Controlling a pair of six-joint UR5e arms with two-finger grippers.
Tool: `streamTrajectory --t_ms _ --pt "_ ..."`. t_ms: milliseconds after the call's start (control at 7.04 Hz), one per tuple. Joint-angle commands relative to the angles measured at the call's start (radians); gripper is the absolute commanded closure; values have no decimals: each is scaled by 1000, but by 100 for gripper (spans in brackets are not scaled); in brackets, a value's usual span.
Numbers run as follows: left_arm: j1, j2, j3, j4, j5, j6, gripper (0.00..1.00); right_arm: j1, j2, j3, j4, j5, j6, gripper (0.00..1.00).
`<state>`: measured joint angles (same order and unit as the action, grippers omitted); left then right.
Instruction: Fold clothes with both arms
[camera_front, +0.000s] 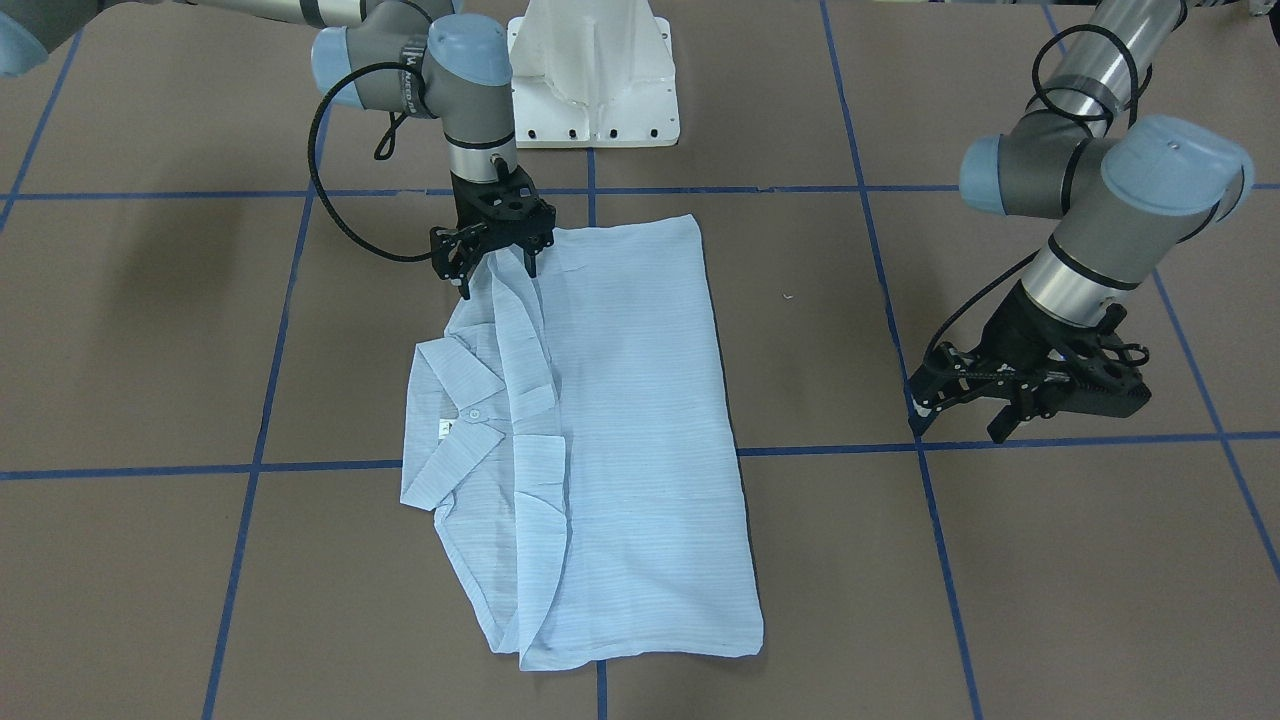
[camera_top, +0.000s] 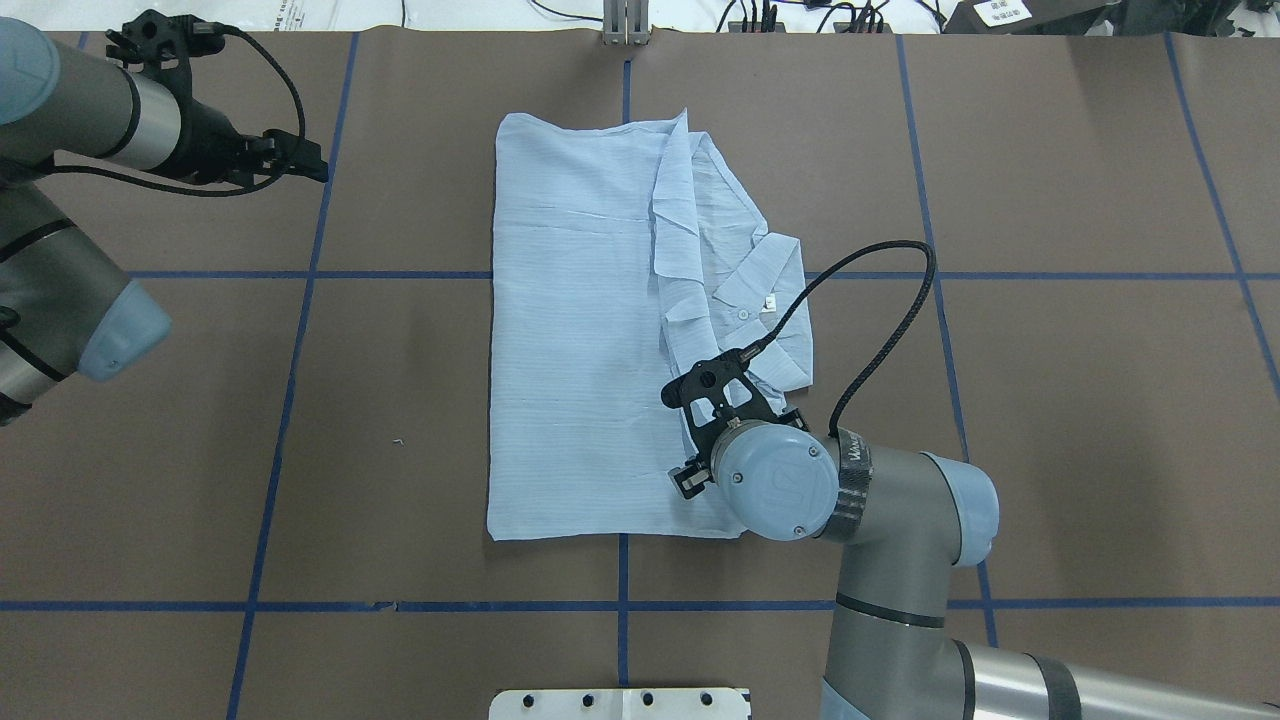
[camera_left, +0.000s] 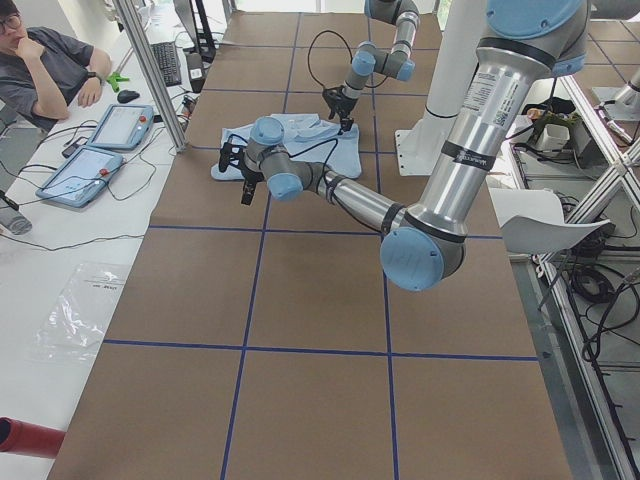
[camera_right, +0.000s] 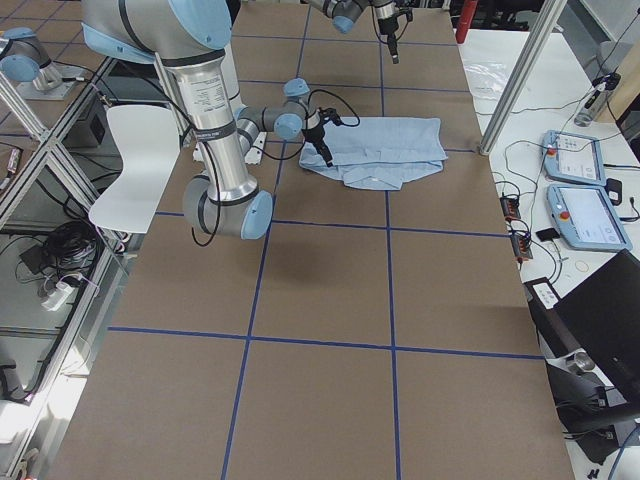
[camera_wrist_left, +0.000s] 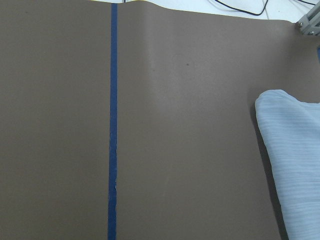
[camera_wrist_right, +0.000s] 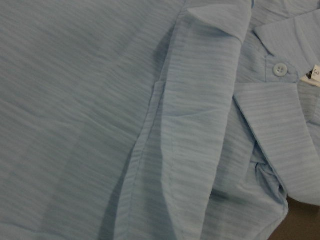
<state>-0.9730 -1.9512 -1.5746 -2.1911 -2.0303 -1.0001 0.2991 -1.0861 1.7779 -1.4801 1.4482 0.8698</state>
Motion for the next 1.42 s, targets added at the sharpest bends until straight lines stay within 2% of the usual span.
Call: streamTrajectory --t_ms 0,284,852,1278 --pt "0 -5 -4 1 -7 0 0 14 -6 -3 1 3 -14 0" --pt "0 -5 -2 1 -7 0 0 52 -30 9 1 14 -46 0" --pt "0 -6 -5 1 -25 -8 0 152 -248 136 14 46 -163 0" --pt "0 -3 -5 -1 -25 -8 0 193 -259 170 17 69 -166 0"
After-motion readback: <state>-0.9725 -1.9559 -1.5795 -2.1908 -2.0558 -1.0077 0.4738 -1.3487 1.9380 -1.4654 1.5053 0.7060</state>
